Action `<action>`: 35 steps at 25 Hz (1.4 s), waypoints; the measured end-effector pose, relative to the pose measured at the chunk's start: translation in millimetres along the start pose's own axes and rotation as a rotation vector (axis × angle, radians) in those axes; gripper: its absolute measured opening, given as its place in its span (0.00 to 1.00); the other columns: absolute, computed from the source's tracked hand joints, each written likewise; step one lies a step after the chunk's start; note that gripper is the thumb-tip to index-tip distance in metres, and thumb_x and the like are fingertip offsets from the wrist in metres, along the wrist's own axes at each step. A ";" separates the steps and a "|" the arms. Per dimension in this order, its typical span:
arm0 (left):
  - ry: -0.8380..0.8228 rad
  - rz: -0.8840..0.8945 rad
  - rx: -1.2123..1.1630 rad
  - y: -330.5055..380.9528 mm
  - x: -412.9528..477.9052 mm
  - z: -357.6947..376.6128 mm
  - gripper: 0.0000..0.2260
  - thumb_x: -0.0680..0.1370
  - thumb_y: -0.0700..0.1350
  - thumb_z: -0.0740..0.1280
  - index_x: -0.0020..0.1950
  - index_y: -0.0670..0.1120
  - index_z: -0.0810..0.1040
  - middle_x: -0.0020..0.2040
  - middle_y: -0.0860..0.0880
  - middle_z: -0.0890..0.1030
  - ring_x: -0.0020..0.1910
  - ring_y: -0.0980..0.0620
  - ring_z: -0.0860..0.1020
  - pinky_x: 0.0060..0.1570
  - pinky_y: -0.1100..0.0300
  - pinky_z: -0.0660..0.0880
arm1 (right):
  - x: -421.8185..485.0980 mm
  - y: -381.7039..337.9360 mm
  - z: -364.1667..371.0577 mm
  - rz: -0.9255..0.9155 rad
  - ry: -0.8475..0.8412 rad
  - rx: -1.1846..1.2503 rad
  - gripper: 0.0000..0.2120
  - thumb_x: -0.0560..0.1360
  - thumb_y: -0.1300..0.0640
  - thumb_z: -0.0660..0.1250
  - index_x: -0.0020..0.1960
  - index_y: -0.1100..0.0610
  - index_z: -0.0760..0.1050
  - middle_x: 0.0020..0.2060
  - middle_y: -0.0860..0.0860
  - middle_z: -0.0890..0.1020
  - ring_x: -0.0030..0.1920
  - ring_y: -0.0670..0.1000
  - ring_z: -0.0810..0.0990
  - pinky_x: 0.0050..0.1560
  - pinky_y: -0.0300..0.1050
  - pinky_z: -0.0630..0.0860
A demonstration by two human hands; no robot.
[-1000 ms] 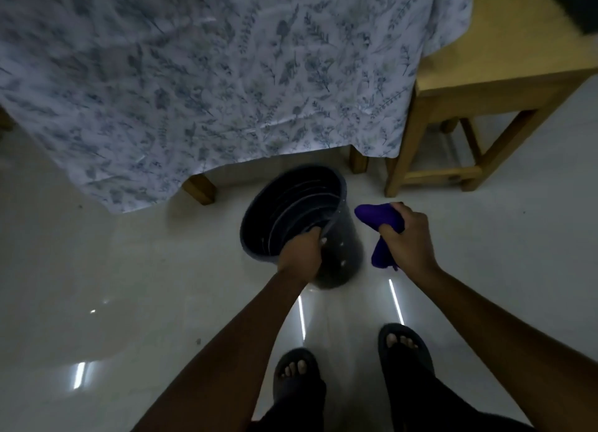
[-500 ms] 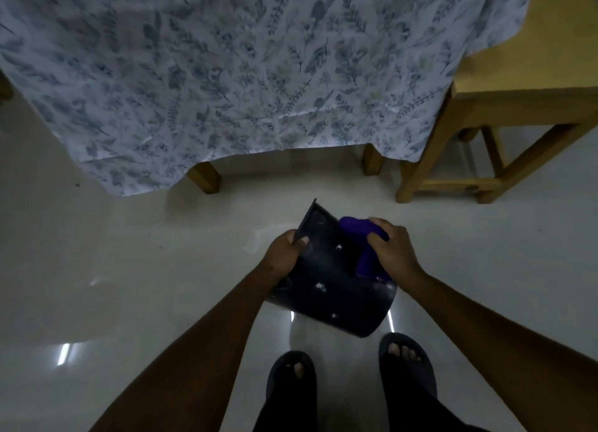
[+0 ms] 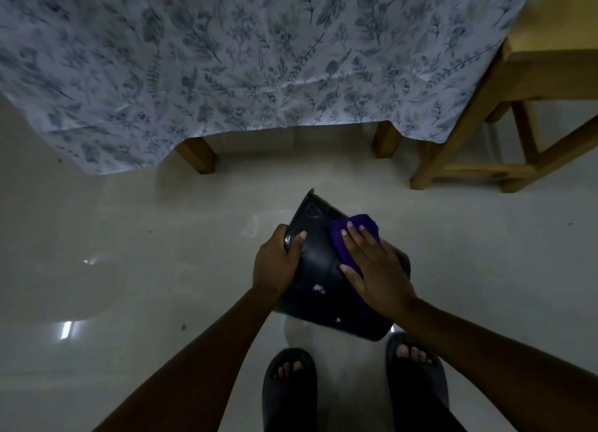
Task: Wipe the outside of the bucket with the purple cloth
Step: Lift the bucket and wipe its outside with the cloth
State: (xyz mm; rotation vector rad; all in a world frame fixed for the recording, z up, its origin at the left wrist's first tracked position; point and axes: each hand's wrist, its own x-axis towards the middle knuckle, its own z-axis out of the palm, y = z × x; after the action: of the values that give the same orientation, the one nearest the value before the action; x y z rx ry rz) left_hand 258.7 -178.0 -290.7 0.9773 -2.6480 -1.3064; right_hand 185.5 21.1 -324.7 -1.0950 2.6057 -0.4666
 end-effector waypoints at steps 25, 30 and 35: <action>0.012 0.037 0.125 1.8 11.8 0.8 0.13 0.81 0.56 0.58 0.52 0.48 0.73 0.46 0.49 0.82 0.44 0.49 0.80 0.45 0.55 0.78 | 47.1 -0.5 1.5 0.243 0.031 0.211 0.25 0.81 0.44 0.52 0.76 0.51 0.59 0.76 0.52 0.63 0.73 0.55 0.65 0.69 0.56 0.64; -0.030 0.012 0.125 5.2 14.5 0.1 0.13 0.81 0.57 0.57 0.53 0.50 0.73 0.47 0.48 0.83 0.45 0.48 0.81 0.46 0.54 0.79 | 4.5 -7.8 5.0 0.290 0.059 0.150 0.27 0.80 0.43 0.47 0.78 0.49 0.54 0.77 0.51 0.61 0.76 0.56 0.61 0.71 0.59 0.62; -0.007 0.045 0.108 -2.3 7.5 -2.1 0.13 0.81 0.56 0.57 0.53 0.49 0.74 0.47 0.48 0.83 0.44 0.49 0.81 0.44 0.55 0.79 | 37.2 -21.3 7.4 0.106 0.034 0.192 0.27 0.81 0.41 0.43 0.77 0.48 0.55 0.77 0.50 0.62 0.76 0.54 0.60 0.73 0.57 0.60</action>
State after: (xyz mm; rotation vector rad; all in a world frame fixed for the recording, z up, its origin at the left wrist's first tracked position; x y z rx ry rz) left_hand 254.5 -184.6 -292.8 0.9195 -2.7549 -1.1712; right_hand 176.7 -21.4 -327.8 -0.8898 2.5684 -0.6988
